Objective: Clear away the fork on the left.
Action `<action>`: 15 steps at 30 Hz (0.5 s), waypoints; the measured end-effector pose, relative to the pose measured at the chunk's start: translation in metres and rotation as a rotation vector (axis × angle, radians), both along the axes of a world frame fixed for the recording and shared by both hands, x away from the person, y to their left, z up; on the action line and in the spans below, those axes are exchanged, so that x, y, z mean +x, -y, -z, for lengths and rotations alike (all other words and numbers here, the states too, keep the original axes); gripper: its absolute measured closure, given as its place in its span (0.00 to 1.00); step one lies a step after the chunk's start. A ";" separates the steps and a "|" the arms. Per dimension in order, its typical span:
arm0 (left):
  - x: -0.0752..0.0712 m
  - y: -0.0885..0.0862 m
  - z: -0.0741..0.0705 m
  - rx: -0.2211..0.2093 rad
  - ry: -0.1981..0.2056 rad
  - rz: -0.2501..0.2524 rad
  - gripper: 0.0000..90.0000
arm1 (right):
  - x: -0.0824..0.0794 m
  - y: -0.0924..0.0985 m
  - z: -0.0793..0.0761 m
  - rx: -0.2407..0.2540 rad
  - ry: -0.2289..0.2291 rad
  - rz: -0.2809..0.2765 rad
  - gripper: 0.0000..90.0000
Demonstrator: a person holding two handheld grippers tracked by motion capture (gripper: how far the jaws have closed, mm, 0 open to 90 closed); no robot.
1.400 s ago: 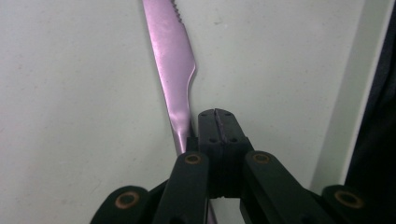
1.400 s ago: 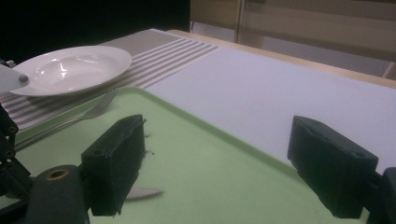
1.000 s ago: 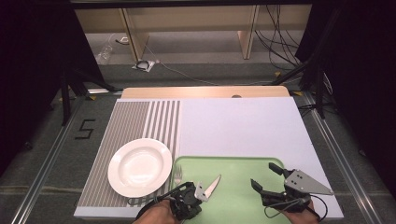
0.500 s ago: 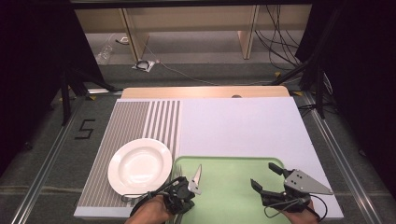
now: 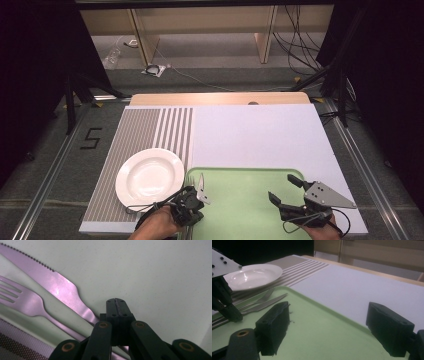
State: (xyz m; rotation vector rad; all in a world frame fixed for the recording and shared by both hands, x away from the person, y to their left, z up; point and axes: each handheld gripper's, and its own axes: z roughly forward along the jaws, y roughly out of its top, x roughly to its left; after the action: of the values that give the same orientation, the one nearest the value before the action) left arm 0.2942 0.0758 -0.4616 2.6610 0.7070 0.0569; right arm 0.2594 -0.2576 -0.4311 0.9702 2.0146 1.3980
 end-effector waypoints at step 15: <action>0.001 -0.006 -0.007 -0.038 0.013 -0.005 0.91 | 0.000 0.000 0.000 0.000 0.001 0.000 0.22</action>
State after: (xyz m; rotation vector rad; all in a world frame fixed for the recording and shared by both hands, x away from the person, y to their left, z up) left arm 0.2954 0.0813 -0.4546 2.6206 0.7044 0.0614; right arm 0.2593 -0.2577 -0.4308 0.9689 2.0138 1.3977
